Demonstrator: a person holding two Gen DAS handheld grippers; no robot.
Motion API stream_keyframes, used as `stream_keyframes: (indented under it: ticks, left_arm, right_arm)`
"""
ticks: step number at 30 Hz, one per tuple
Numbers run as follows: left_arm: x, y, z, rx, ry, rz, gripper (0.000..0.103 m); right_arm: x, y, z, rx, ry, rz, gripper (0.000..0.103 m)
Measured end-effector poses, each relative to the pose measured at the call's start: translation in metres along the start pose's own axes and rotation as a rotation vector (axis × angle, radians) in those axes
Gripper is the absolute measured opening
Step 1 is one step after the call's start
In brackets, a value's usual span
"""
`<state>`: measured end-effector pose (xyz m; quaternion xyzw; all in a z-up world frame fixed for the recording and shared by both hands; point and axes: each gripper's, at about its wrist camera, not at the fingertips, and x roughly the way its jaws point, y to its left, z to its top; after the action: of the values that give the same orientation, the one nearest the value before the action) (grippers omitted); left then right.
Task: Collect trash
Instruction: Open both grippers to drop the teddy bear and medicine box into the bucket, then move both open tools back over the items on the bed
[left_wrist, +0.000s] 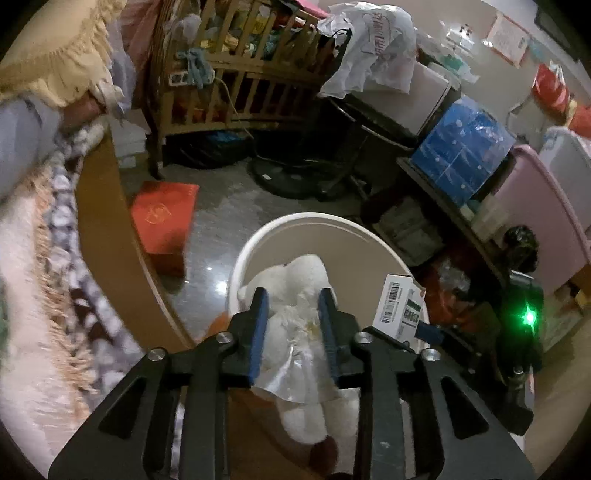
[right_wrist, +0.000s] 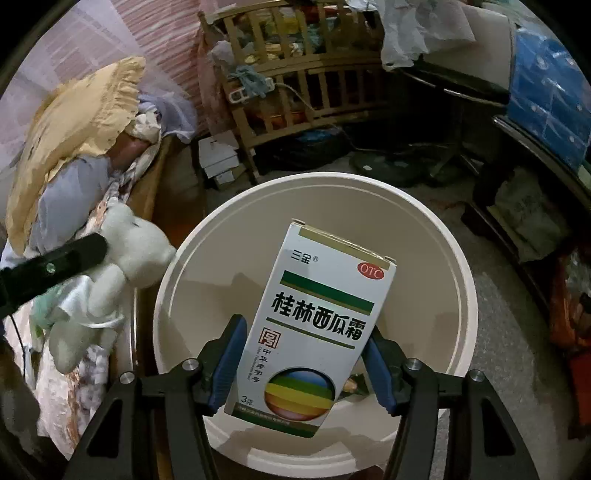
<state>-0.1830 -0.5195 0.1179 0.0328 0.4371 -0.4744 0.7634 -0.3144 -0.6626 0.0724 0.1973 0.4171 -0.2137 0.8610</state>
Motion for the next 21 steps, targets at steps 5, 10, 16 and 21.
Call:
stream_keyframes:
  ticks: [5, 10, 16, 21]
  left_arm:
    - [-0.003, 0.001, -0.002, 0.002, -0.012, -0.005, 0.050]
    - [-0.021, 0.008, -0.005, -0.004, -0.023, 0.039, 0.050]
    - [-0.050, 0.024, -0.018, -0.016, -0.047, 0.138, 0.050]
    - [-0.075, 0.042, -0.034, -0.046, -0.054, 0.198, 0.050]
  right_arm:
    - [-0.004, -0.004, 0.002, 0.016, -0.026, -0.028, 0.071]
    - [-0.008, 0.003, 0.000, 0.000, -0.037, -0.002, 0.071]
    - [-0.011, 0.023, -0.006, -0.042, -0.044, 0.059, 0.071]
    - [-0.017, 0.046, -0.011, -0.072, -0.065, 0.104, 0.071]
